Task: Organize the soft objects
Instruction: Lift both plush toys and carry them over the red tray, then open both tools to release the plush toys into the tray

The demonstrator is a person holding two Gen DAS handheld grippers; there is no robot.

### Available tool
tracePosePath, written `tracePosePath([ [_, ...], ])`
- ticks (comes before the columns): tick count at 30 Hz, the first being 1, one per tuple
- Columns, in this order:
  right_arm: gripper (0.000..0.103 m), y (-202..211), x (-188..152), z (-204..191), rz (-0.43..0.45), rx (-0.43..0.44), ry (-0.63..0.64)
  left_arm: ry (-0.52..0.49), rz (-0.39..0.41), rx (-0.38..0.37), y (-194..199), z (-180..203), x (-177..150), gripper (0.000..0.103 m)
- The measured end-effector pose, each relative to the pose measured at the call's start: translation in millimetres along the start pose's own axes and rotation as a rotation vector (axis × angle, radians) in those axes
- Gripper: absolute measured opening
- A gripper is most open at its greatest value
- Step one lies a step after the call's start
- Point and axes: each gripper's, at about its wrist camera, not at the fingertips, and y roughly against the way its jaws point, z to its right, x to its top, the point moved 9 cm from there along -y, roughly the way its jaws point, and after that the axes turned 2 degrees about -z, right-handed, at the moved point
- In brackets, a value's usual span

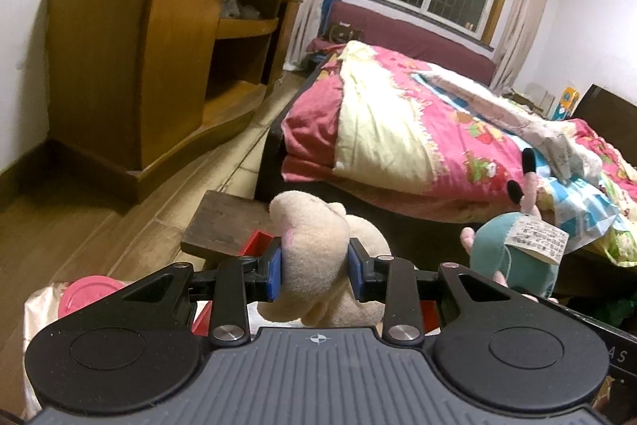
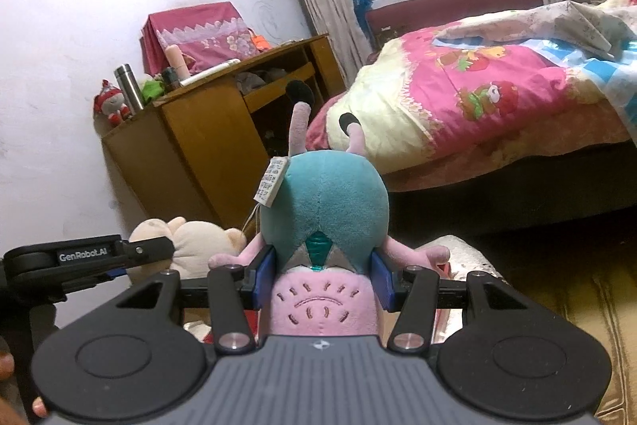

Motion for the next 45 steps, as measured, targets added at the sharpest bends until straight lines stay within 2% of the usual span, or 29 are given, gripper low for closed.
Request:
tracePosePath([
  [8,0.022,-38,-2,9,-0.045,-0.044,0.013,-0.012,-0.044,0.027,-34,-5,-4,0.033],
  [14,0.022,-65,-17,15,-0.113,-0.07,0.033,0.004,-0.1,0.047,-64,-14,-14,0.034],
  [19,0.024,-83,-34,29,-0.19,-0.103,0.04,0.001,-0.144,0.056,-75,-16,-28,0.041],
  [21,0.026,-86,-42,35,-0.213,-0.13,0.047,-0.017,-0.149,0.069,-75,-16,-29,0.051],
  [22,0.031,-87,-43,36,-0.216,-0.128,0.05,-0.019,-0.146,0.077,-74,-17,-29,0.054],
  [23,0.031,-86,-43,37,-0.215,-0.13,0.052,-0.022,-0.145,0.082,-74,-17,-28,0.059],
  [27,0.032,-80,-36,34,-0.187,-0.131,0.058,-0.039,-0.142,0.103,-72,-18,-29,0.065],
  [45,0.034,-63,-39,18,-0.193,-0.094,0.057,-0.126,-0.149,0.131,-52,-3,-43,0.076],
])
